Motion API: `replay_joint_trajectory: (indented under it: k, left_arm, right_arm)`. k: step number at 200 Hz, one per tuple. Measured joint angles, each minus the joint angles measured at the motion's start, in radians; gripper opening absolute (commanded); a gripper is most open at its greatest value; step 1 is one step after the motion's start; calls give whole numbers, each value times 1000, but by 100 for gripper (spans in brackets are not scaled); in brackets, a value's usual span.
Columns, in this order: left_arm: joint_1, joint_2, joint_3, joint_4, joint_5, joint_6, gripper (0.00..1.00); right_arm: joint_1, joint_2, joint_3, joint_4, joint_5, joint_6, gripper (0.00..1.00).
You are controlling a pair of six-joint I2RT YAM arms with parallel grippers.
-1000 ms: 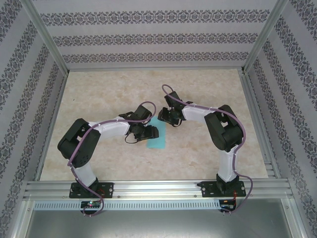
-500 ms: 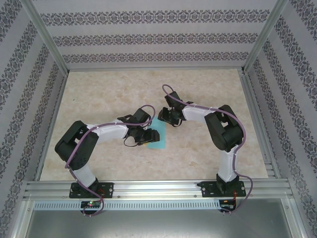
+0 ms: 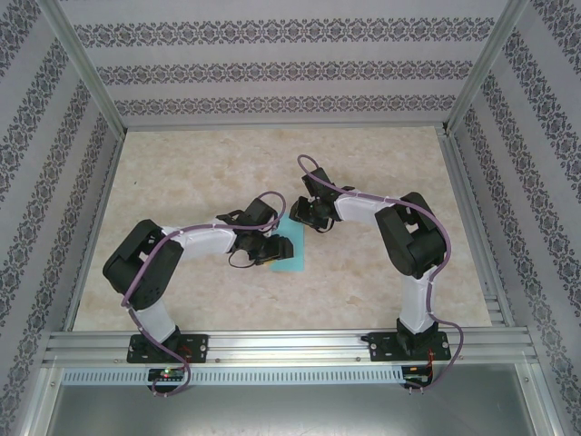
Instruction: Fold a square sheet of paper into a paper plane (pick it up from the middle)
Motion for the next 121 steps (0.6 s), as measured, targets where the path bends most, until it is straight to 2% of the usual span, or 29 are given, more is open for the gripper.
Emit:
replay_joint_trajectory:
  k: [83, 121]
  left_arm:
    - [0, 21, 15, 52, -23, -6, 54]
    - [3, -48, 10, 48, -80, -2, 56]
  right_arm:
    - [0, 0, 0, 0, -5, 3, 38]
    - [0, -10, 5, -8, -4, -13, 42]
